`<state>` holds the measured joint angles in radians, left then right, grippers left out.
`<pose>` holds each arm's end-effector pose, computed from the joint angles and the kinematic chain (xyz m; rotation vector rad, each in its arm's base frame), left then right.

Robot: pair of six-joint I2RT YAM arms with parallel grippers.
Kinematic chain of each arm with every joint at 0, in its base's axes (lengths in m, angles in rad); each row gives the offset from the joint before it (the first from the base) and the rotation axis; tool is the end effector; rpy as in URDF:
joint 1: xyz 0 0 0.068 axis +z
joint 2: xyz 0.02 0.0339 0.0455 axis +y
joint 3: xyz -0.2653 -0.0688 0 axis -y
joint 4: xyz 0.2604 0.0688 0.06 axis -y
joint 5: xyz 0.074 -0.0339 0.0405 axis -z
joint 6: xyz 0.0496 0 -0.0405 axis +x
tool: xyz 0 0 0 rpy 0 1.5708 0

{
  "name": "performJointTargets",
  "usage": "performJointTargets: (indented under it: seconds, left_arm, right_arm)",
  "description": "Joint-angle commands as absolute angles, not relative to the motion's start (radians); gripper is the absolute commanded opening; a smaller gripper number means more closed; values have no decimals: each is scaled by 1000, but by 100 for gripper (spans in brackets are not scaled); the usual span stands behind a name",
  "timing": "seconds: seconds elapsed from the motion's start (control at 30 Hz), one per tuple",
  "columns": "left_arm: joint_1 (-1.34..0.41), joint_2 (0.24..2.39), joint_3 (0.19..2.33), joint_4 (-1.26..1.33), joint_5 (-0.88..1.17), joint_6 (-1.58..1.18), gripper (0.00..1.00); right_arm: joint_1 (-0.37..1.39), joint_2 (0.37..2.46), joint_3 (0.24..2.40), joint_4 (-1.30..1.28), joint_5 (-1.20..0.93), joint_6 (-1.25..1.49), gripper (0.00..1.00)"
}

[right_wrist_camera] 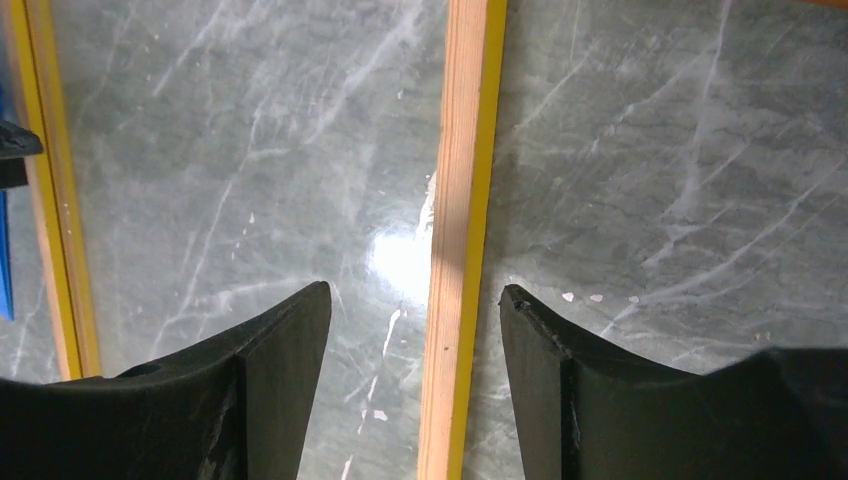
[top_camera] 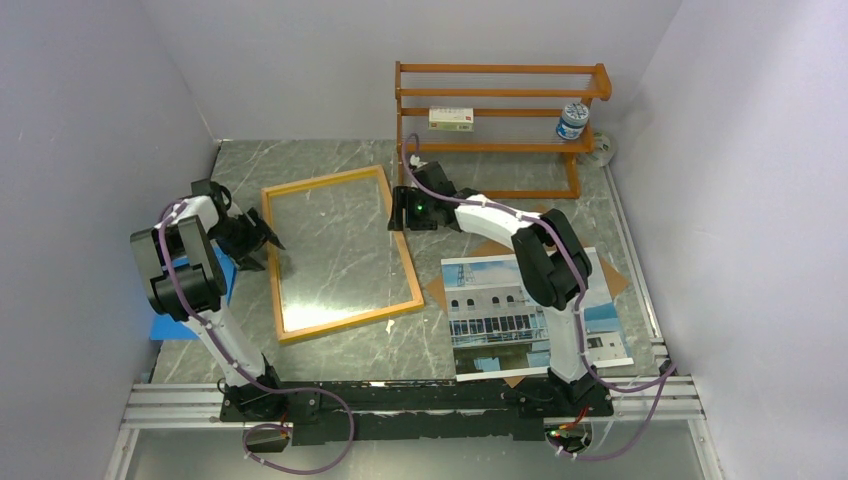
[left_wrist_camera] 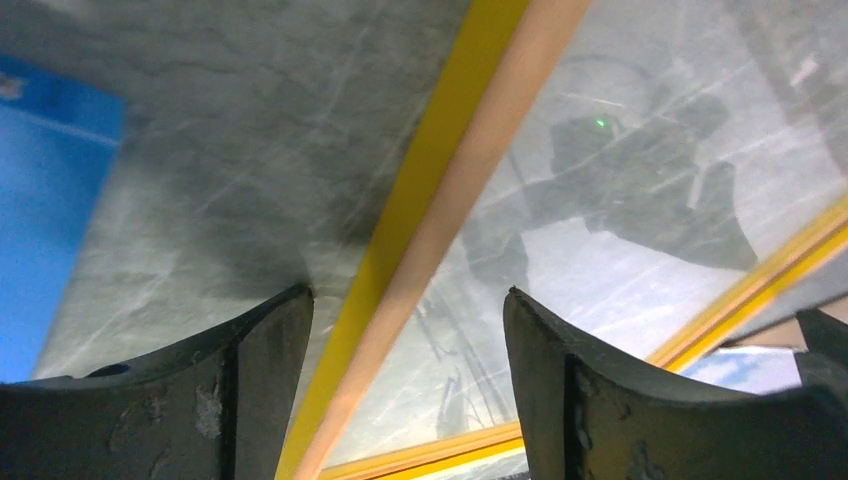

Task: Put the photo into the frame
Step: Place the photo frame item in the photo frame, then pick up the photo at the center of the board.

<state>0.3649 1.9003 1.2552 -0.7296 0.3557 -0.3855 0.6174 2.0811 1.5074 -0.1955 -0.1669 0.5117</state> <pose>0.3550 0.1171 0.1377 -1.0167 2.7215 -0.5250 0.3941 0.2899 0.1686 -0.2162 2.4430 0.7289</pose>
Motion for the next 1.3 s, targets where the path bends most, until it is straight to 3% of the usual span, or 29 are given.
performJointTargets:
  seconds: [0.0,0.37,0.67,0.77,1.1,1.27]
  left_arm:
    - [368,1831,1268,-770,224,-379,77]
    - [292,1619,1288,-836,194,-395,79]
    - [-168,1445,1156,-682,378,-586,80]
    - [-346,1416,1098,-598,304,-623,82]
    - [-731,1552,1022,-324,378,-791,84]
    - [-888,1657,997,-180,358,-939,81]
  right_arm:
    - [621,2020,1512,-242,-120,492,66]
    - [599,1678,1259,-417,132,563,67]
    - [428,1373,956,-629,188,711,66]
    - [368,1285,831,-655,173,747,66]
    - [253,1082,594,-667,111,887,65]
    - [235,1078,530,-636,83,925,65]
